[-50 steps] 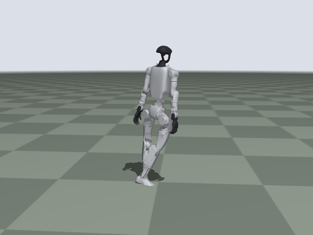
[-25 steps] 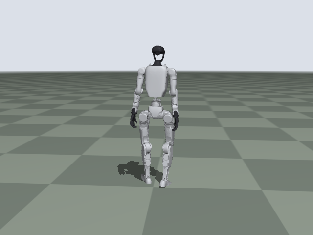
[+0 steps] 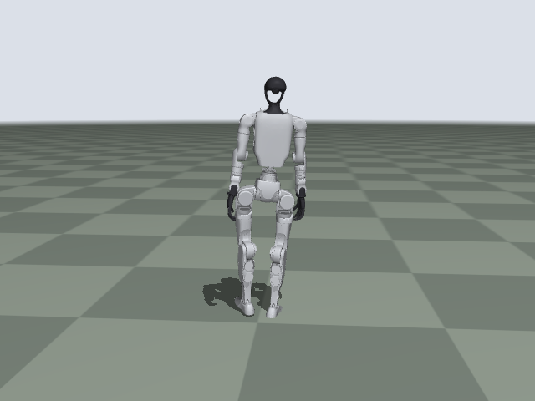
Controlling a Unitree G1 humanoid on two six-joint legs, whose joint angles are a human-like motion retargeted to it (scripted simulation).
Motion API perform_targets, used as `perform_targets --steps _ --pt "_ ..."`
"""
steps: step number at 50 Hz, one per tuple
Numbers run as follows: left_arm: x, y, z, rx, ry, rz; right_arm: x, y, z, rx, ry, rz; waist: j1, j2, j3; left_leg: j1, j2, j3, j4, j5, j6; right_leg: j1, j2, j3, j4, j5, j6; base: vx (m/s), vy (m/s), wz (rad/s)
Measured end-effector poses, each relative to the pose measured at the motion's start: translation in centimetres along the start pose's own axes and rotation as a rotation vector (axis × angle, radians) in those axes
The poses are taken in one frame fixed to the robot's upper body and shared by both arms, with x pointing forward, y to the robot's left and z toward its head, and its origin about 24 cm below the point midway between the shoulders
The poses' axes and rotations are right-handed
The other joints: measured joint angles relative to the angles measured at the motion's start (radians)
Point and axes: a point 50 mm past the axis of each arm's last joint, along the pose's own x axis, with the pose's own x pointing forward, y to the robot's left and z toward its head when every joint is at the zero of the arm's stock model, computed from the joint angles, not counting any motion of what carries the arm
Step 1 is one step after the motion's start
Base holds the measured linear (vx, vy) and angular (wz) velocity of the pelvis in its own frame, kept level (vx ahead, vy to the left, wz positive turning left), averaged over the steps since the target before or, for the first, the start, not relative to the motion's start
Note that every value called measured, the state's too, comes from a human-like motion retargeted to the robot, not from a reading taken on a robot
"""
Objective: Upper body actions
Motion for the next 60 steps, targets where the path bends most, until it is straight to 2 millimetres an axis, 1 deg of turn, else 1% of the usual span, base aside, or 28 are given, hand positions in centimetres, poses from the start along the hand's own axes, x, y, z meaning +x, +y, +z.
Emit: perform_targets --steps 3,6,12,17,21,28,35,40,50,60 --pt "0.0 -0.2 0.9 -0.014 -0.034 -0.003 0.0 0.2 0.4 -0.026 -0.016 0.005 0.001 -0.005 0.003 -0.002 0.003 -0.015 0.006 -0.001 -0.004 0.008 0.001 -0.002 0.0 -0.005 -0.003 0.0 -0.05 0.25" --pt "-0.1 -0.5 1.6 -0.022 -0.063 -0.008 0.0 0.4 0.4 -0.077 -0.011 0.006 0.001 -0.009 -0.001 -0.007 0.003 -0.021 0.005 -0.001 -0.004 0.008 0.003 -0.007 -0.001 -0.007 -0.005 0.0 -0.01 0.07" --pt "-0.3 -1.0 3.0 -0.003 -0.115 -0.02 0.0 0.5 -0.4 -0.178 0.028 -0.002 0.005 -0.012 -0.003 -0.014 0.007 -0.021 0.0 -0.004 -0.001 0.002 0.005 -0.01 0.0 -0.007 -0.009 0.0 0.0 0.0" --pt "-0.4 -1.2 3.7 0.014 -0.143 -0.026 0.0 0.6 -1.3 -0.192 0.059 -0.009 0.008 -0.011 -0.008 -0.02 0.013 -0.009 -0.003 -0.011 0.0 -0.009 0.006 -0.008 -0.001 0.0 -0.011 0.0 0.0 -0.04" --pt "-0.4 -1.2 3.6 0.016 -0.14 -0.032 -0.1 0.6 -1.9 -0.162 0.069 -0.03 0.007 -0.007 -0.015 -0.02 0.016 0.007 -0.011 -0.018 0.003 -0.02 0.008 0.003 0.001 0.007 -0.012 0.01 -0.01 -0.24" --pt "-0.2 -0.8 2.6 0.024 -0.089 -0.046 -0.2 0.4 -3.1 -0.101 0.109 -0.048 -0.004 0.003 -0.023 -0.014 0.019 0.03 -0.02 -0.033 0.009 -0.031 0.011 0.022 0.002 0.018 -0.014 0.03 0.01 -0.23" --pt "-0.2 -0.7 2.1 0.035 -0.063 -0.08 -0.2 0.2 -3.6 -0.076 0.125 -0.057 -0.011 0.009 -0.022 -0.004 0.018 0.042 -0.024 -0.048 0.015 -0.033 0.011 0.036 0.005 0.026 -0.015 0.0 0.0 -0.03" --pt "-0.2 -0.5 2.6 0.009 -0.1 -0.018 -0.2 0.5 -3.6 -0.084 0.123 -0.047 -0.021 0.011 -0.023 0.001 0.013 0.04 -0.026 -0.058 0.02 -0.03 0.014 0.032 0.002 0.033 -0.02 0.0 0.0 0.0" --pt "-0.3 -0.5 3.3 0.006 -0.125 -0.024 -0.1 0.8 -2.2 -0.151 0.071 -0.055 -0.019 0.007 -0.02 0.004 0.01 0.045 -0.027 -0.074 0.029 -0.03 0.007 0.039 0.005 0.046 -0.018 0.0 0.0 0.0" --pt "-0.4 -0.5 3.5 0.019 -0.124 -0.04 0.0 0.7 -1.3 -0.157 0.038 -0.038 -0.015 -0.005 -0.017 0.002 0.007 0.042 -0.026 -0.085 0.038 -0.031 0.001 0.037 0.006 0.057 -0.02 0.0 0.0 0.0"
